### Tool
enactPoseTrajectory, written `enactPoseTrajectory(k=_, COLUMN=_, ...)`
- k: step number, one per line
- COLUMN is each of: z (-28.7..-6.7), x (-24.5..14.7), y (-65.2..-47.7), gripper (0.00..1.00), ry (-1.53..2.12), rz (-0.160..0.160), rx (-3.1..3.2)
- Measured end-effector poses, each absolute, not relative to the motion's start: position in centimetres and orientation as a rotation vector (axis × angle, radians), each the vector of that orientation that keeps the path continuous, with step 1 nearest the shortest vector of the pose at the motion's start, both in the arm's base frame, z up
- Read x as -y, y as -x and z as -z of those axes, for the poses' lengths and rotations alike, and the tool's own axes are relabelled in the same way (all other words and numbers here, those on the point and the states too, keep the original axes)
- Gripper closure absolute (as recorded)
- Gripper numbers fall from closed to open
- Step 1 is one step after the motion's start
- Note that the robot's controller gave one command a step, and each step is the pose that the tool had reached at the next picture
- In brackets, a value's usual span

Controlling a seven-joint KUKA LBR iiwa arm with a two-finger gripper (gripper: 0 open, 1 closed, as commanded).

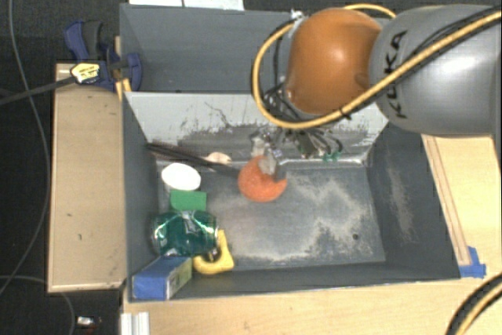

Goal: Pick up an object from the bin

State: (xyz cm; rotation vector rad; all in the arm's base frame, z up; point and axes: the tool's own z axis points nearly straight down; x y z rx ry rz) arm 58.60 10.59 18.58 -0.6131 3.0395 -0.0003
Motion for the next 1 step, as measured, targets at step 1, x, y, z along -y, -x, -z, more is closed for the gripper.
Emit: enactPoseTrajectory(k=1, z=-18.57, x=-10.59, y=-58.60, gripper=1.00, ry=0.611, rz=0.000, rx=-3.040)
